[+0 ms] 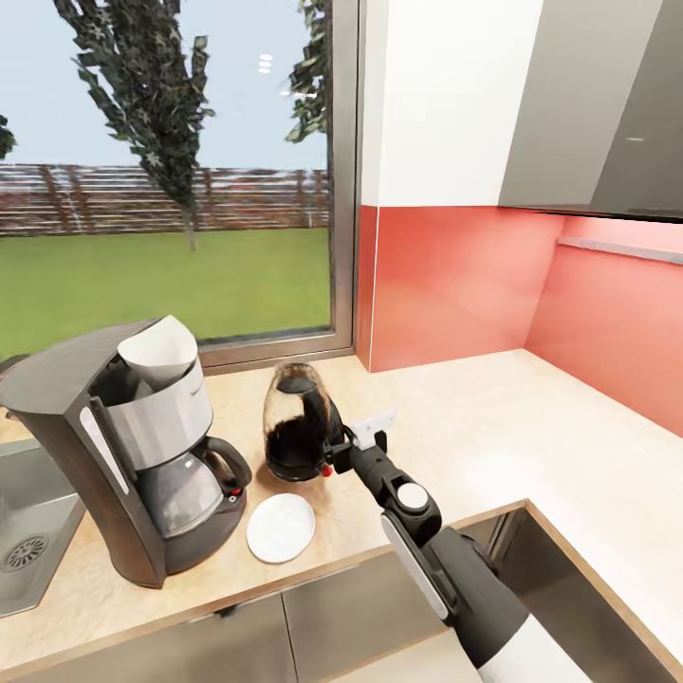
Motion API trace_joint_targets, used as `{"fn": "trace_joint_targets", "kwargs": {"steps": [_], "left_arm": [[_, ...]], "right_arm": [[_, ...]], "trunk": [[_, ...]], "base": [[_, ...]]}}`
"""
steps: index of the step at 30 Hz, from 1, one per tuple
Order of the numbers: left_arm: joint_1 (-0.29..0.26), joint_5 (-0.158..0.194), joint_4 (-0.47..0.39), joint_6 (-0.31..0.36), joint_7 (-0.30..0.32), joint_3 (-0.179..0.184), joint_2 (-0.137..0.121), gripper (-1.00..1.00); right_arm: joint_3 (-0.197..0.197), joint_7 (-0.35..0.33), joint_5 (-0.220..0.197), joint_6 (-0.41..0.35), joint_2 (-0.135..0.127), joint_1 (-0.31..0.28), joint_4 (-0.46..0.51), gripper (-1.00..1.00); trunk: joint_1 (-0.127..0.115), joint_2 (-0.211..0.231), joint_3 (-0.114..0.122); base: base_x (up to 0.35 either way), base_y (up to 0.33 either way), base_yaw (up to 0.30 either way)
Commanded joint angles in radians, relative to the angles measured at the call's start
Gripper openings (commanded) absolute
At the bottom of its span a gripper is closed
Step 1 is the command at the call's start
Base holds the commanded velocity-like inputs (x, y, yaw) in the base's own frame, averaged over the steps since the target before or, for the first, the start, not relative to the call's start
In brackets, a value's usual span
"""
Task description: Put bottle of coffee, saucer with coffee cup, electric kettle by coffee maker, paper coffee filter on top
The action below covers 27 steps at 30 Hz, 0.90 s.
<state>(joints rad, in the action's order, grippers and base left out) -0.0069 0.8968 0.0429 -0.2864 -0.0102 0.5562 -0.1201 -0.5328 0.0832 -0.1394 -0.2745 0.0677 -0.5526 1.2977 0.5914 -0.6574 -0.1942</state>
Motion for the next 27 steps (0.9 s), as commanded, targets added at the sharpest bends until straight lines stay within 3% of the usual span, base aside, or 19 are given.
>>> {"fn": "trace_joint_targets", "kwargs": {"steps": [1,27], "left_arm": [[-0.001,0.004,0.002,-0.004,-0.001,0.008,0.0,1.0],[-0.001,0.004,0.002,-0.004,-0.004,0.007,0.0,1.0]], "right_arm": [[-0.002,0.009,-0.009,-0.003,0.0,-0.001,0.001,-1.0],[-0.004,0.008,-0.011,-0.002,0.004,-0.001,-0.002,-1.0]], "trunk": [[0.0,-0.001,-0.001],[0.0,-0.001,-0.001]], "base": [[0.007,0.0,0.0],[0.034,0.016,0.0]]}}
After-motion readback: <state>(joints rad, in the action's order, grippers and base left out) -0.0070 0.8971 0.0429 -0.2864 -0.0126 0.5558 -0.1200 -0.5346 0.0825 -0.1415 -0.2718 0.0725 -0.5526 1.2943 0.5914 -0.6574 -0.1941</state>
